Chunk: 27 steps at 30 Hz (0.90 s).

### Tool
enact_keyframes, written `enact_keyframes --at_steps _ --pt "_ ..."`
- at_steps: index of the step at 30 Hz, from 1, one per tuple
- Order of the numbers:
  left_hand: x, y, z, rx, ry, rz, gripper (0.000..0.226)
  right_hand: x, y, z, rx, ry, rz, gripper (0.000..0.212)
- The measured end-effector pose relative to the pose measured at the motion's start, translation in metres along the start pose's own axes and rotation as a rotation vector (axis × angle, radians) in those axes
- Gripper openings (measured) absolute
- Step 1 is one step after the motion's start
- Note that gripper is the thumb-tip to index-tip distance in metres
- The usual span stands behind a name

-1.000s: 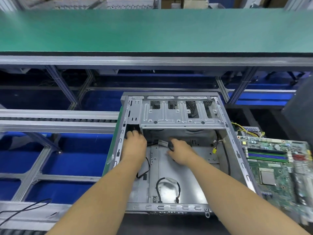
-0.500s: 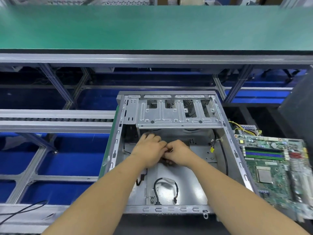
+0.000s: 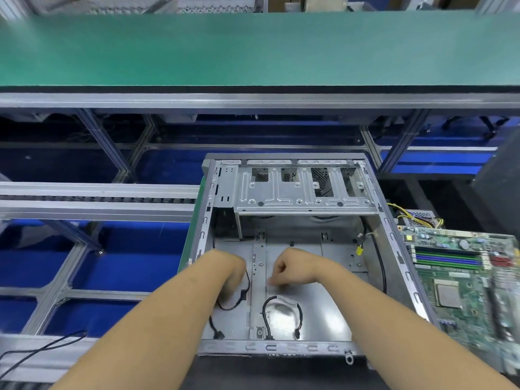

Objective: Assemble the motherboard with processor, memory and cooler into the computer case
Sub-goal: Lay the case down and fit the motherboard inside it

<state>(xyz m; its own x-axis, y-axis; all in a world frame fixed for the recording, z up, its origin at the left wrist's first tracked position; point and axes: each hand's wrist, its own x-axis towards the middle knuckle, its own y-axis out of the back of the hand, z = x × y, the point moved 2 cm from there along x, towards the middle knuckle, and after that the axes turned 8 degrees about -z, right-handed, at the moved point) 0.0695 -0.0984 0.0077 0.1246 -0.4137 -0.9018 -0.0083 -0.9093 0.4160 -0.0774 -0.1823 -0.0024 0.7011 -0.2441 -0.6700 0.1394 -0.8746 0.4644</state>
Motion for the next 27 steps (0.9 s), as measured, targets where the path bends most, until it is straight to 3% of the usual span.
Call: enact_keyframes --at_steps 2,4,6,8,10,14,16,20,25,27 --pt "0.004 -0.008 0.0 -0.083 0.005 -0.147 0.023 -0.011 0.004 0.004 -0.021 -0.057 -0.116 0.027" --pt "0.007 -0.013 0.006 -0.317 -0.059 -0.321 0.016 -0.019 -0.004 0.004 0.029 -0.094 -0.257 0.019" --pt "0.01 -0.012 0.014 -0.543 -0.112 -0.329 0.014 -0.022 -0.014 0.003 -0.03 -0.109 -0.318 0.012" --pt "0.011 -0.003 0.014 -0.515 -0.11 -0.057 0.017 -0.02 -0.024 -0.001 -0.136 -0.134 -0.345 0.014" --pt "0.009 0.006 0.011 -0.304 -0.063 0.254 0.02 -0.019 -0.03 -0.002 -0.223 -0.165 -0.385 0.017" --pt "-0.001 0.012 0.016 0.018 -0.129 0.646 0.02 -0.022 -0.035 -0.004 -0.252 -0.19 -0.401 0.036" --pt "-0.001 0.014 0.025 0.16 -0.18 0.723 0.028 -0.025 -0.029 -0.006 -0.323 -0.185 -0.327 0.037" --pt "0.005 0.012 0.03 0.181 -0.127 0.551 0.029 -0.04 -0.005 -0.009 -0.454 -0.1 -0.017 0.033" --pt "0.0 -0.001 0.016 0.032 -0.086 0.297 0.019 -0.086 0.047 -0.008 0.007 0.138 0.387 0.018" --pt "-0.009 0.005 0.02 -0.002 -0.117 0.359 0.011 -0.107 0.069 0.003 0.154 0.182 0.618 0.021"
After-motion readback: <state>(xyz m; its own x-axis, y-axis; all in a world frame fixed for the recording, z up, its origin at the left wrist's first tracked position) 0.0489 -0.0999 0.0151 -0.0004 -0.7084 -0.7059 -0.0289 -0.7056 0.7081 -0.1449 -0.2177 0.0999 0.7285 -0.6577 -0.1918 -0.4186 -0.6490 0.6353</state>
